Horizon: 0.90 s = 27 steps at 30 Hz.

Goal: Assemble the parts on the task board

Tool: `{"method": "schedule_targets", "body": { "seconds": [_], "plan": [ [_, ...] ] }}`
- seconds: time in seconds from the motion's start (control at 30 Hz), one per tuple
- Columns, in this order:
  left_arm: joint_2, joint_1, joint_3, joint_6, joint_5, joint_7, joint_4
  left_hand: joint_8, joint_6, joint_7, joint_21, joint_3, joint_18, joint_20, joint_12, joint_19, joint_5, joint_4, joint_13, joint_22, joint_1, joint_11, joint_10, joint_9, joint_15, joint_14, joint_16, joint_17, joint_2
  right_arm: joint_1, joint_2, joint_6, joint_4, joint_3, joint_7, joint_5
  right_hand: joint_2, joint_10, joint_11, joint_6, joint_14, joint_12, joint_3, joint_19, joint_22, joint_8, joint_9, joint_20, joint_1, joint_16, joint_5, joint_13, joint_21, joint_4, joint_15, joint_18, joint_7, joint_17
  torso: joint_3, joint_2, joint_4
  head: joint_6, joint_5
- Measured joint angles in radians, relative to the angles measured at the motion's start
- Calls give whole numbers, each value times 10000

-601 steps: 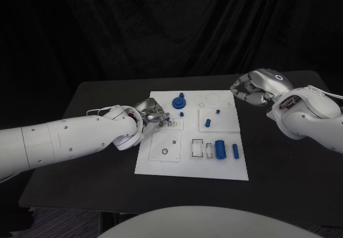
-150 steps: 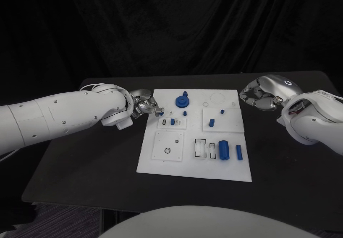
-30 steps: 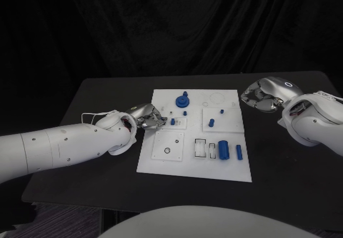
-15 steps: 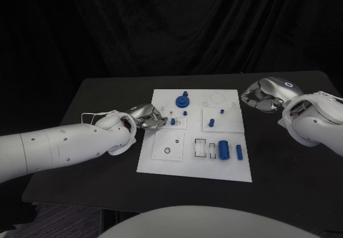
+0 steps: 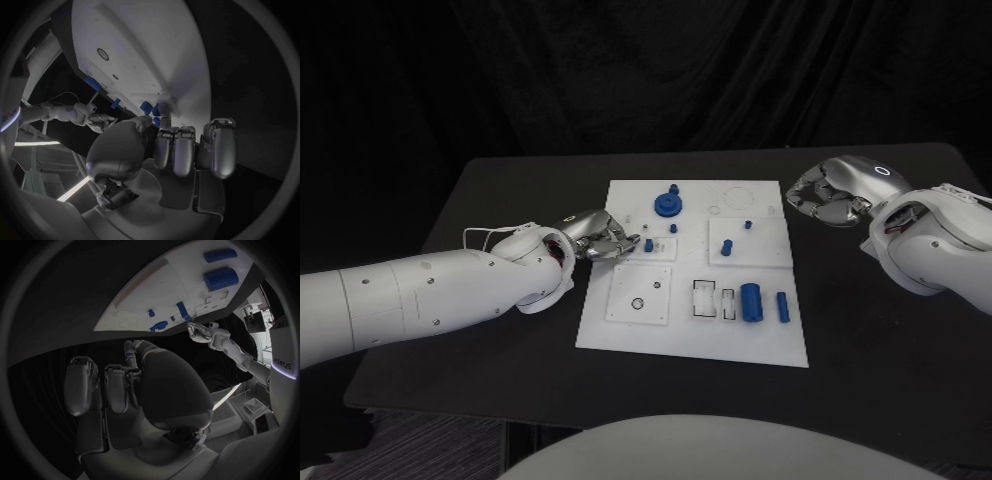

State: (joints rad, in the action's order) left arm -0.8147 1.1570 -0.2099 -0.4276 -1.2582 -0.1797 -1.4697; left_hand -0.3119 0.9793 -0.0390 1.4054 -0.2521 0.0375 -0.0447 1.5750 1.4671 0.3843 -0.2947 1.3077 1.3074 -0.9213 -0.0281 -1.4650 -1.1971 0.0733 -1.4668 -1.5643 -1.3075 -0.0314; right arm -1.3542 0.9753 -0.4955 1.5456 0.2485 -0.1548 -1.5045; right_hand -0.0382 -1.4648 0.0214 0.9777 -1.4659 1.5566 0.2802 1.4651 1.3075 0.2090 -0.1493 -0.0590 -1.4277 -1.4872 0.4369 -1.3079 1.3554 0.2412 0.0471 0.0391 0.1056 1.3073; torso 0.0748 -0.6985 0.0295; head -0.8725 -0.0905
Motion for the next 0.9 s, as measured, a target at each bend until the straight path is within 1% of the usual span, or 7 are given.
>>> {"method": "schedule_targets", "body": {
  "seconds": [0.07,0.23,0.3,0.43,0.63,0.77,0.9],
  "plan": [
    [0,-1,1,-6,0,1,3,0,0,0,0,372,0,0,0,0,-376,-3,0,0,634,0,0,39,0,0,0,0,-220,0,-3,7,-2,0,-5,0,0,0,0,0,0,0,0,0,0,0,0,0,0,0,0,0,0,0,0,0,0,0,0,0,0,0,-9],
    [-3,-19,-10,-119,-1,57,8,-18,-54,-55,0,1212,0,0,0,0,-1249,-3,0,0,1608,14,-14,105,0,0,0,0,-659,2,-2,21,-4,0,-16,0,0,0,0,0,0,0,0,0,0,0,0,0,0,0,0,1,0,0,0,0,0,0,-1,0,0,0,-17],
    [-9,-35,-19,-258,-1,116,9,-18,-96,-96,0,1307,-1,0,0,0,-1313,11,0,0,1614,32,-32,128,0,0,0,0,-668,2,5,28,-4,0,-20,0,0,0,0,0,0,0,0,0,0,0,0,0,0,0,0,1,0,0,0,0,0,0,-2,0,0,0,-22],
    [-53,-62,-34,-633,-1,261,-1,-19,-166,-92,79,1541,0,0,0,0,-840,53,0,0,1020,32,-32,49,0,0,0,0,-560,2,21,40,-4,0,-30,0,0,0,0,0,0,-45,28,0,-1,0,0,0,0,45,0,1,0,-28,0,0,0,0,-3,0,0,0,-26],
    [-230,-51,-29,-1188,-17,449,-182,-215,-111,-38,118,1676,0,0,0,0,-390,22,0,0,268,32,-32,-81,0,0,0,0,-475,3,32,61,-4,0,-47,0,0,0,0,0,0,-45,28,0,-1,0,0,0,0,46,0,2,0,-28,0,0,0,0,-5,-1,2,0,-46],
    [-354,48,-30,-1330,-105,431,-318,-328,-111,-38,118,1745,-1,0,0,0,-211,38,0,0,-14,32,-32,-222,0,0,0,0,-452,3,32,76,-4,0,-67,0,0,0,0,0,0,-44,28,0,-1,0,0,0,0,45,0,3,0,-28,0,0,0,0,-5,-2,5,0,-48],
    [-415,168,-26,-1254,-196,284,-409,-383,-163,14,118,1745,-1,0,0,0,-26,38,0,0,-591,32,-32,-348,0,0,0,0,-363,3,28,90,-13,0,-88,0,0,0,0,0,0,-44,28,0,-1,0,0,0,0,45,0,3,0,-28,0,0,0,0,-5,-2,4,0,-48]
  ]
}}
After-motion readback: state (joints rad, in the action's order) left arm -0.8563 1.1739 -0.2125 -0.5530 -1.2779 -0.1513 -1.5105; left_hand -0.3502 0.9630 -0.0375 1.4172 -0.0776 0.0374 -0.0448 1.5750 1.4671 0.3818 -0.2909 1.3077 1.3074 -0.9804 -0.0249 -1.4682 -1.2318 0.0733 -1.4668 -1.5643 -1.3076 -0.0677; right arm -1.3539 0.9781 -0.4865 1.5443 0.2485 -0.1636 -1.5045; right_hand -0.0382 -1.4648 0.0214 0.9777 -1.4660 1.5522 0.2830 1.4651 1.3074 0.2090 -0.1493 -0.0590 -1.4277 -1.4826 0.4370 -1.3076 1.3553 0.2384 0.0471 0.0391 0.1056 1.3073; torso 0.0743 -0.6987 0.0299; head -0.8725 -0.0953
